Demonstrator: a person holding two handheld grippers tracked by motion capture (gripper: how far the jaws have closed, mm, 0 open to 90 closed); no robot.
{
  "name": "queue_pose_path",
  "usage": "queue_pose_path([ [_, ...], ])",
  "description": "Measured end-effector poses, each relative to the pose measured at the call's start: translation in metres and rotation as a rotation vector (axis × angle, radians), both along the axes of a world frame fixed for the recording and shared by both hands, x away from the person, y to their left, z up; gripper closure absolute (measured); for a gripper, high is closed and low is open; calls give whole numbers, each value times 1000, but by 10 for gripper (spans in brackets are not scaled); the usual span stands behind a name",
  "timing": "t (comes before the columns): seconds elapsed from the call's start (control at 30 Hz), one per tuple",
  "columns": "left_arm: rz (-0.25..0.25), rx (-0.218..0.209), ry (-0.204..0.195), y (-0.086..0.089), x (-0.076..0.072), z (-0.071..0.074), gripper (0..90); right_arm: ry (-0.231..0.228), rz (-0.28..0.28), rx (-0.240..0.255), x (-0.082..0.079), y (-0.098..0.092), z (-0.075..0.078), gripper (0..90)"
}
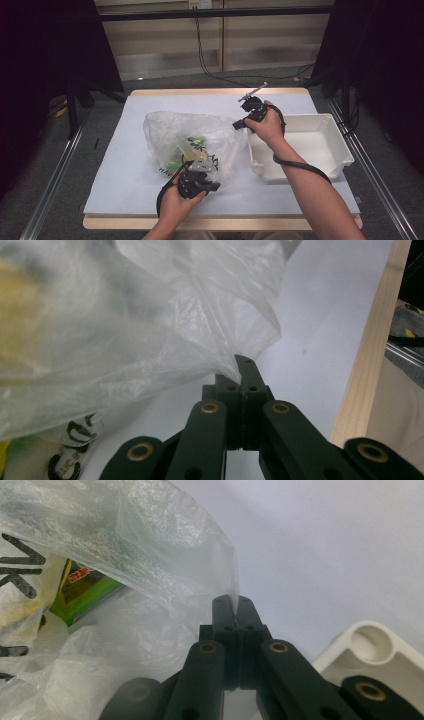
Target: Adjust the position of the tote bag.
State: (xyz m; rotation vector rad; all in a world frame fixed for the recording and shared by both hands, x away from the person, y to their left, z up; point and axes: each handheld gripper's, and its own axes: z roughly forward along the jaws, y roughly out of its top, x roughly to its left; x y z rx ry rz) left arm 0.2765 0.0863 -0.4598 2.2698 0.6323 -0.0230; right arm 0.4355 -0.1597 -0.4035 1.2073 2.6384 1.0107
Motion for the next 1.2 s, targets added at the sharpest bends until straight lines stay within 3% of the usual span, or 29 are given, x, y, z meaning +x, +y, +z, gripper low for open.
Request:
queue_pose_path([
  [0.03,3,-18,3,-1,0,-1,900,6,-7,-1,1,-1,-1,900],
  [0.2,-5,1,-6,0,-1,0,900,10,-43,3,9,-7,-11,900],
  [0.3,3,-20,0,0,-2,-1,900,8,-61,9,12,-7,-15,900],
  [0.37,6,2,4,2,-1,0,900,10,-42,0,11,-3,-17,900],
  [0.4,17,-17,4,3,-2,-1,900,9,-45,-7,10,-1,-16,900],
  [0.43,19,-6,2,5,-1,-1,886,4,-38,-9,9,-1,-16,900],
  [0.53,58,-7,-32,10,0,0,670,2,-30,-4,4,2,-13,900],
  [0.6,80,-12,-8,16,2,4,627,-2,-23,-3,2,3,-11,900],
  [0.7,134,-67,-17,22,4,11,466,-18,-10,-6,0,3,-9,900],
  [0.77,158,-85,-6,26,7,14,444,-19,-6,-9,-3,4,-9,900],
  [0.83,186,-93,-27,29,11,17,386,-13,-3,-15,-5,5,-8,900],
  [0.97,241,-111,-27,36,23,20,383,-30,25,-14,-8,8,-6,900],
  [1.07,277,-117,-26,41,32,20,456,-28,31,-20,-9,10,-5,900],
  [1.13,285,-101,-43,45,36,19,565,-32,35,-21,-10,11,-4,900],
  [1.2,292,-111,-25,49,39,19,720,-30,38,-18,-10,13,-4,900],
])
